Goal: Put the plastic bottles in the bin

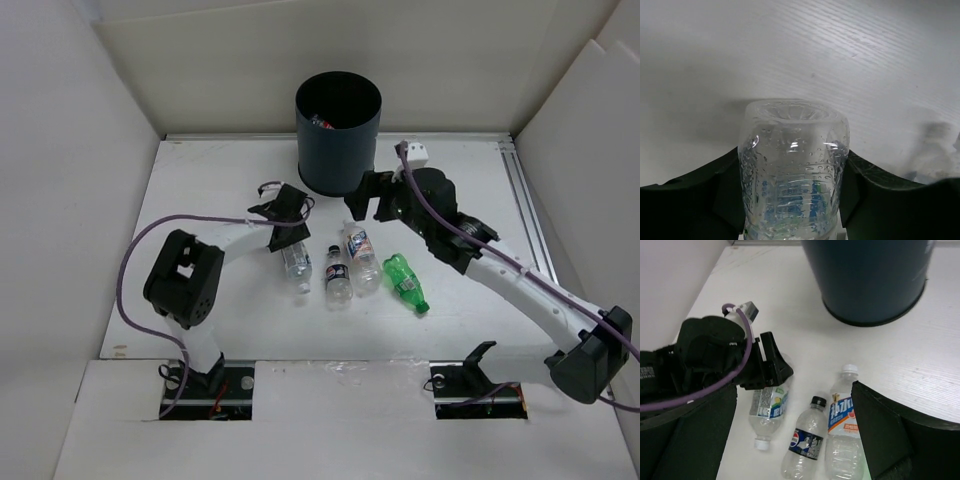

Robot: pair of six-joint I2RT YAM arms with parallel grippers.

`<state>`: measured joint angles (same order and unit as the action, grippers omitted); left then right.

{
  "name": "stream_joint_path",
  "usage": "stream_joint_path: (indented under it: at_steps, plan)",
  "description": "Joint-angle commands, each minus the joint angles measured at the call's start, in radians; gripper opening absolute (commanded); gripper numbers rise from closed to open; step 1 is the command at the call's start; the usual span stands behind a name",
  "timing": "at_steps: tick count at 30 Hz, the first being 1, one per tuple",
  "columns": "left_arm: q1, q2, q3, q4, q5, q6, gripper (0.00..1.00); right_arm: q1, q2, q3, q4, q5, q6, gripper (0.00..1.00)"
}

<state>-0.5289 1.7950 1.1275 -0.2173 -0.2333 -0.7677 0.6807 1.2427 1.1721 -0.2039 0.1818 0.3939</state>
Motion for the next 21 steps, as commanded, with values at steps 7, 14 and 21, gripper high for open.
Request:
stream_joint_path:
  at_steps: [7, 14, 21]
  plan:
    - [0.012, -0.428, -0.084, 0.166, 0.167, 0.087, 0.0, 0.031, 0.009, -0.153, 0.333, -0.478, 0.032, 1.0]
    - [-0.031, -0.534, 0.011, 0.202, 0.31, 0.143, 0.0, 0.086, 0.096, -0.178, 0.518, -0.55, 0.1, 1.0]
    - [-0.031, -0.632, 0.022, 0.262, 0.442, 0.111, 0.0, 0.123, 0.247, -0.092, 0.619, -0.596, 0.164, 1.0]
